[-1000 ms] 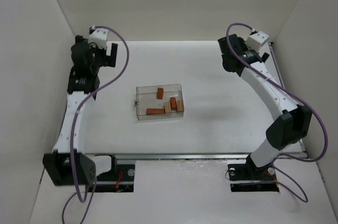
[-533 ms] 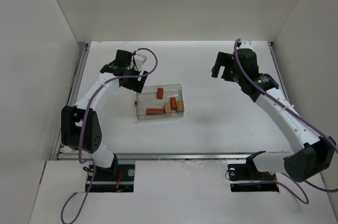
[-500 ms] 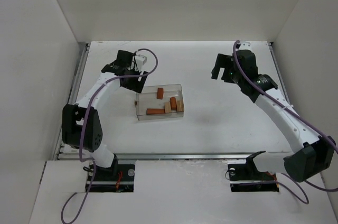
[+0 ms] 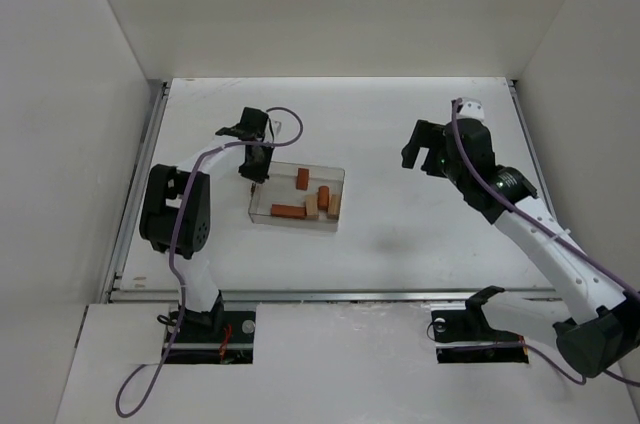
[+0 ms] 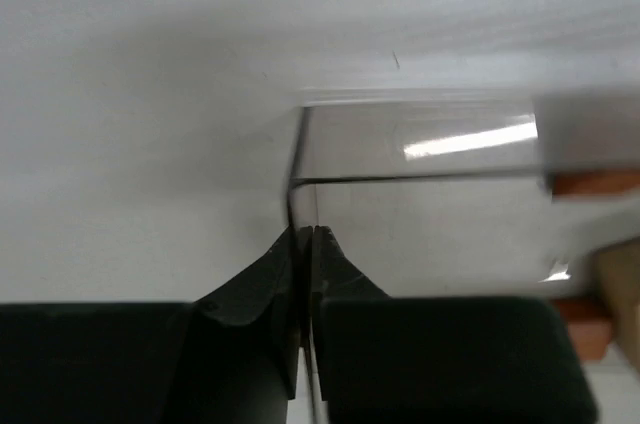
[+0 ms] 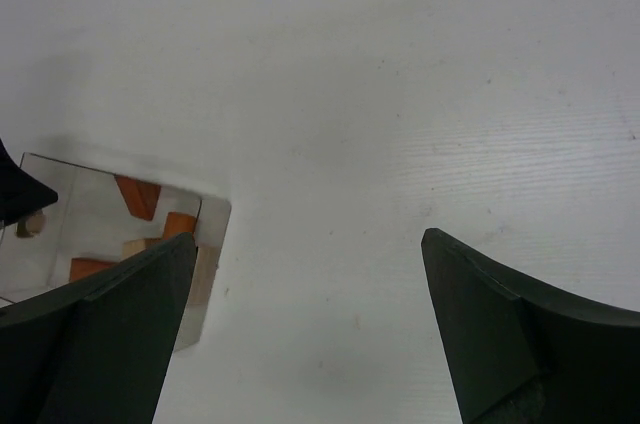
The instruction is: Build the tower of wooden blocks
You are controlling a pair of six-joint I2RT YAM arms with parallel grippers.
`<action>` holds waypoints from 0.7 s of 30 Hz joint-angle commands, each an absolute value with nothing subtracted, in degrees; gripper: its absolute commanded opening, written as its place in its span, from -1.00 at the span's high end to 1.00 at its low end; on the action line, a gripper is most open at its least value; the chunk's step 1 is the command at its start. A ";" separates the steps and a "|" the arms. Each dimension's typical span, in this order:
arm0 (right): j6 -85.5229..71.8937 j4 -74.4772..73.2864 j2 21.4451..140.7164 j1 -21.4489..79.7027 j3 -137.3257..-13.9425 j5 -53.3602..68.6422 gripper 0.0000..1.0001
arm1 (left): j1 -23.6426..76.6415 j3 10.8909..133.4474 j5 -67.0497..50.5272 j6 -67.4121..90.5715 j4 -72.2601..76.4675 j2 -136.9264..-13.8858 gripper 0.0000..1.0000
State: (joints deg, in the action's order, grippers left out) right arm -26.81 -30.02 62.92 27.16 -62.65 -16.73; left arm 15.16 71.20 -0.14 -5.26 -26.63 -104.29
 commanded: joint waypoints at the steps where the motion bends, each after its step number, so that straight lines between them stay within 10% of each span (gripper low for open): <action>1: -29.00 -28.92 60.74 28.39 -61.18 -19.07 -1.00 | 15.12 73.30 3.07 -4.39 -25.49 -105.99 1.00; 13: -30.15 -28.92 60.03 30.76 -62.31 -20.65 -1.00 | 17.22 90.09 37.82 -14.39 -16.46 -100.73 1.00; 21: -31.29 -26.72 60.56 32.60 -62.31 -19.52 -1.00 | 25.12 73.36 59.23 -54.86 32.01 -97.56 1.00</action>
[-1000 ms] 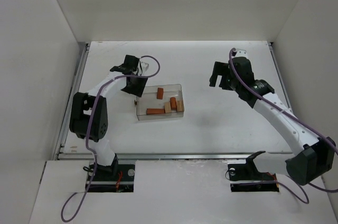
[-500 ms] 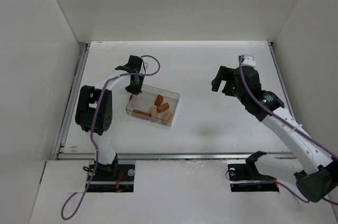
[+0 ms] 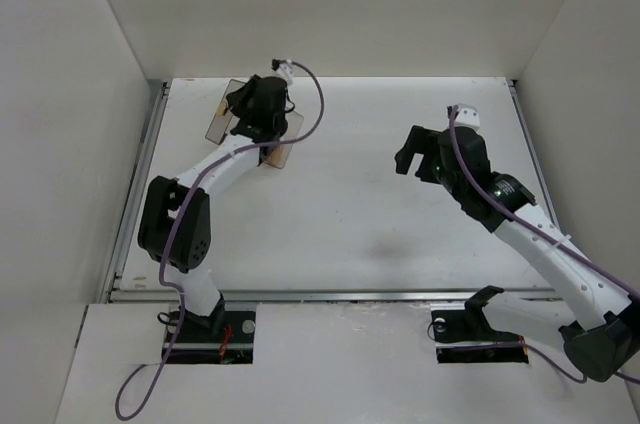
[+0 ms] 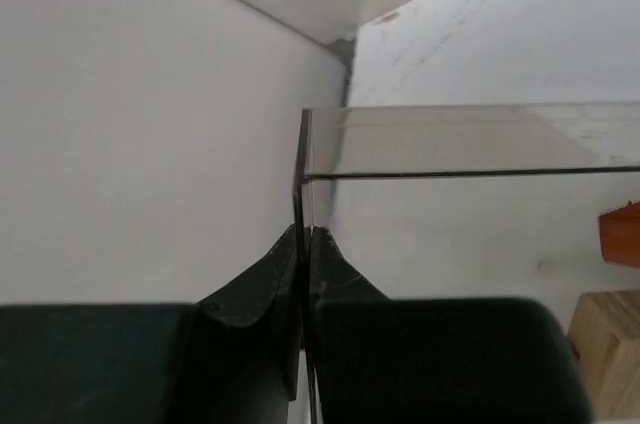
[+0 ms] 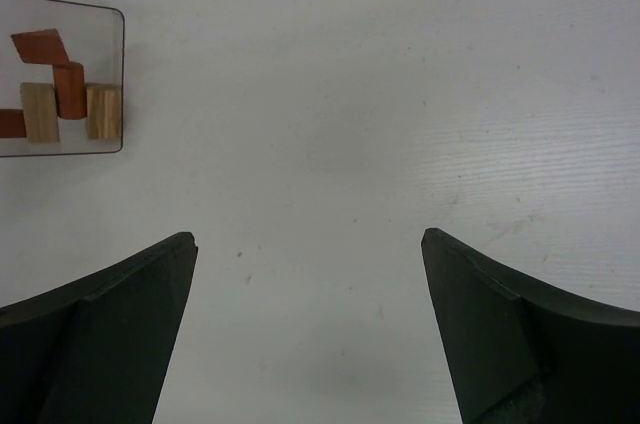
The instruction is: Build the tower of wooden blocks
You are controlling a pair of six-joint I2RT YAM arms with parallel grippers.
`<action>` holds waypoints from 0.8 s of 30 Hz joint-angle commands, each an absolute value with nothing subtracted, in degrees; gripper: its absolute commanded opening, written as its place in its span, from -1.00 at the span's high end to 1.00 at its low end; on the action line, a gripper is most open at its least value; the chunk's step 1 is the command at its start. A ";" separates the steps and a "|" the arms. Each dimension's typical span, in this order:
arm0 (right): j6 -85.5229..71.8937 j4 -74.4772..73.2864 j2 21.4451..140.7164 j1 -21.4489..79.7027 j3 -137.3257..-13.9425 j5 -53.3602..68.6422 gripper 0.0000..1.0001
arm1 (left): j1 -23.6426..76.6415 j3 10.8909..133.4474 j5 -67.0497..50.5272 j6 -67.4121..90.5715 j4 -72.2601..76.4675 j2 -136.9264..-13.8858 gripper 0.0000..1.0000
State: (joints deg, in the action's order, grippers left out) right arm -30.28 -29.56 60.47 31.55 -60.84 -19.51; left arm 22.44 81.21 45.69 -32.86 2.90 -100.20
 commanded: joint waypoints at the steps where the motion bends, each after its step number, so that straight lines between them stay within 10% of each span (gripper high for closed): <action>1: -31.29 -26.72 60.56 32.61 -62.31 -19.51 -1.00 | 25.92 70.78 60.02 -68.42 39.65 -97.56 1.00; 12: -32.34 -25.66 57.49 33.66 -59.94 -20.04 -1.00 | 35.33 58.89 51.61 -133.73 114.31 -116.96 1.00; 24: -34.45 -26.19 52.12 34.19 -56.51 -21.71 -1.00 | 46.05 61.44 57.11 -138.69 111.36 -121.29 1.00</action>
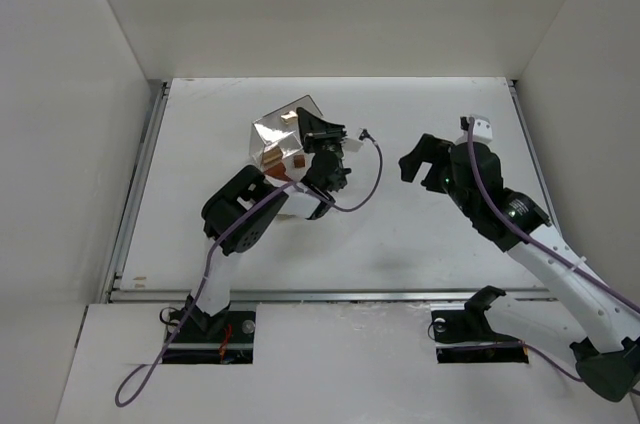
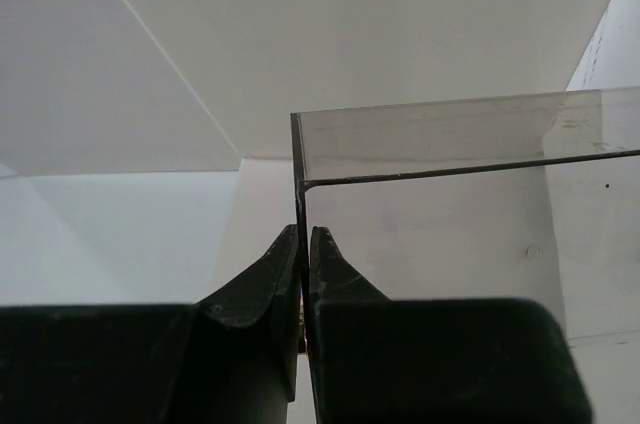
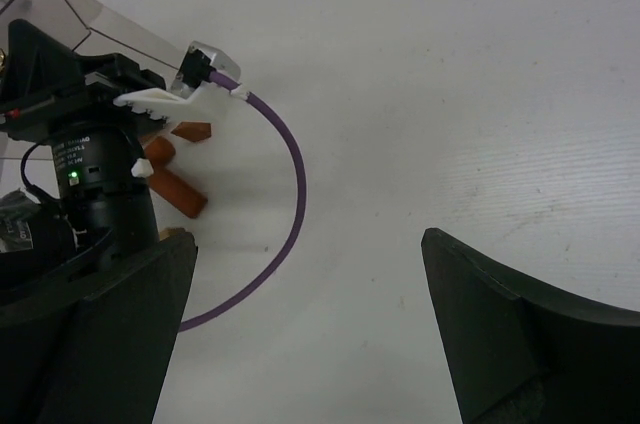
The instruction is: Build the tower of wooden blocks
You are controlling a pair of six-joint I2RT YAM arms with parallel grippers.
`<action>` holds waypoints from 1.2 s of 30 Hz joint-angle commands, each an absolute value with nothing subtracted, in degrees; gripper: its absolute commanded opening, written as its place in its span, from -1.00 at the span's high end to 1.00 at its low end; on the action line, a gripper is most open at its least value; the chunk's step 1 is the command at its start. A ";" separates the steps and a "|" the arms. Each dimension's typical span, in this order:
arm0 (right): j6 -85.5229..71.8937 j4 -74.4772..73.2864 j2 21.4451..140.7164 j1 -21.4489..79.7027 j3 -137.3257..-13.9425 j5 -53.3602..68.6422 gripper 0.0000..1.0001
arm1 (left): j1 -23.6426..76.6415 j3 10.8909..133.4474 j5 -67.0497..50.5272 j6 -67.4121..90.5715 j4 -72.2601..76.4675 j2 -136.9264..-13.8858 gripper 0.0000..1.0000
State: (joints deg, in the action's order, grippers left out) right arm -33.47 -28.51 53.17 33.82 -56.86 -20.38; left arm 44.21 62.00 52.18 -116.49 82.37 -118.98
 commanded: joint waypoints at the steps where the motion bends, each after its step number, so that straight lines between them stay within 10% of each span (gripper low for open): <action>1: -34.45 -26.19 52.12 34.19 -55.99 -21.71 -1.00 | 46.05 60.91 57.13 -138.69 111.36 -121.29 1.00; 21: -33.93 -25.66 52.12 34.19 -55.99 -20.66 -1.00 | 37.19 75.76 66.70 -121.93 89.05 -115.59 1.00; 23: -33.32 -25.66 52.12 34.19 -55.99 -19.96 -1.00 | 35.25 75.15 68.28 -109.26 76.43 -113.22 1.00; 29: -25.32 -22.42 55.19 34.19 -55.99 -7.84 -1.00 | 24.45 105.50 55.24 -35.76 -25.80 -112.57 1.00; 36: -14.87 -21.01 71.70 37.87 -63.70 4.30 -1.00 | 9.42 104.07 29.11 -19.88 -39.28 -116.28 1.00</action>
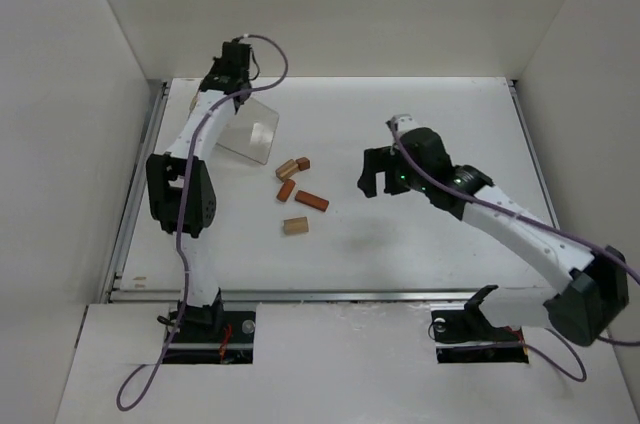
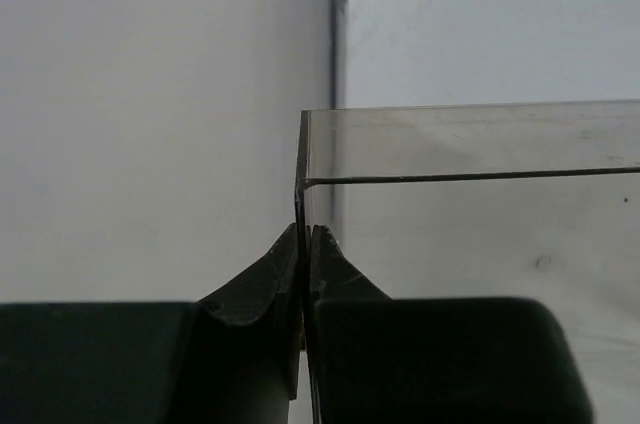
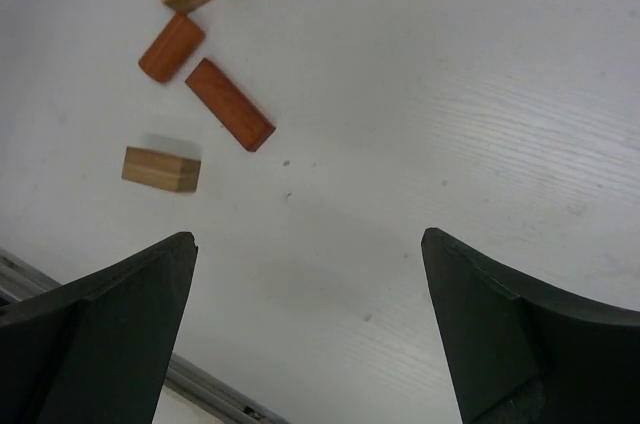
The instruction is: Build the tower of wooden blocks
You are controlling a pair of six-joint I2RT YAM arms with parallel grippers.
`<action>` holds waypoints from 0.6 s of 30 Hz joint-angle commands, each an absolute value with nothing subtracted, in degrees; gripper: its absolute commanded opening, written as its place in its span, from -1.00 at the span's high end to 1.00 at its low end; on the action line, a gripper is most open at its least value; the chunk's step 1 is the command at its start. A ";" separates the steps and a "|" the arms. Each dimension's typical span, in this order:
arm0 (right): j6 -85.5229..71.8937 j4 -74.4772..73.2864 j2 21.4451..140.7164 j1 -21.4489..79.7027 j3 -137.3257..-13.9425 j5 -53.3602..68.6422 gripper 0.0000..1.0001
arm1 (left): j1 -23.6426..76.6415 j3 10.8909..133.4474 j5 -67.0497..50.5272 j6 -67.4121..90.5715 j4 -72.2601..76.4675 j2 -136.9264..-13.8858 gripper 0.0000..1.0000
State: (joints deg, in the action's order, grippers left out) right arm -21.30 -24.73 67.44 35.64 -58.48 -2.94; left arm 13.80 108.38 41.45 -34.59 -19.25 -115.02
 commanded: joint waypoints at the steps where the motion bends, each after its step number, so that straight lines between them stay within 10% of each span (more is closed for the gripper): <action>1: -13.81 -21.70 76.16 38.58 -65.03 4.31 -1.00 | 8.10 102.84 26.83 -19.86 -39.29 -116.28 1.00; 18: 7.28 -34.62 112.40 55.71 -98.15 4.14 -0.79 | -11.69 103.79 2.64 -15.29 -38.23 -126.21 1.00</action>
State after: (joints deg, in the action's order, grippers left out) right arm 0.64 -31.90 110.54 50.81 -92.82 3.46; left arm -10.55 101.23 0.73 -15.11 -36.36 -124.68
